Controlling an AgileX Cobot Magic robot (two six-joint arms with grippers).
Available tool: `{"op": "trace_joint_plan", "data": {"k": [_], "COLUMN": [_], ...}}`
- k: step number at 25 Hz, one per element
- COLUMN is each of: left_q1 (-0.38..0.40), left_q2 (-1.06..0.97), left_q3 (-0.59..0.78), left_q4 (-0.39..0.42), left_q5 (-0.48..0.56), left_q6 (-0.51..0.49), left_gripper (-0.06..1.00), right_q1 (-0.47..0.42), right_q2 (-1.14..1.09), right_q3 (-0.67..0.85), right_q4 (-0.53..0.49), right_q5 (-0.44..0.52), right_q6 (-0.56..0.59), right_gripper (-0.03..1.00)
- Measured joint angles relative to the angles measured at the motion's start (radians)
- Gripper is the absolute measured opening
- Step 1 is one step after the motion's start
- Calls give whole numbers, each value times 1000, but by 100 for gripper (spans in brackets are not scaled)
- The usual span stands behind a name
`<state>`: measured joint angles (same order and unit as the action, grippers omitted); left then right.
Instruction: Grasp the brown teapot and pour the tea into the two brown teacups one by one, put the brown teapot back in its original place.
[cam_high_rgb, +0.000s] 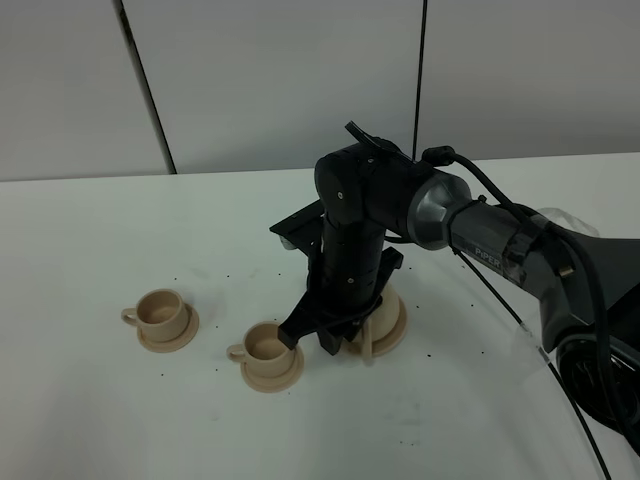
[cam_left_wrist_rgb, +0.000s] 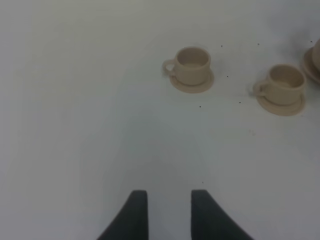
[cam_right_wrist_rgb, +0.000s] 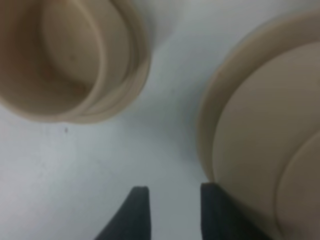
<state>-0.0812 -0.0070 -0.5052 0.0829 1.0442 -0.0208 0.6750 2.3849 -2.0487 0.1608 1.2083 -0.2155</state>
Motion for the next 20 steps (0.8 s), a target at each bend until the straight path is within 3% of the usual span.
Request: {"op": "trace_joint_plan", "data": {"k": [20], "left_q1": [0], "left_q2": [0], "left_q3": [0], "left_q4": [0], "left_q5": [0], "left_q6": [1], "left_gripper": [28], "right_q1": [0], "right_q2": [0], "right_q3": [0], "right_q4": [-13], "right_q5": [12], "right_q6": [-2], "right_gripper": [24]}}
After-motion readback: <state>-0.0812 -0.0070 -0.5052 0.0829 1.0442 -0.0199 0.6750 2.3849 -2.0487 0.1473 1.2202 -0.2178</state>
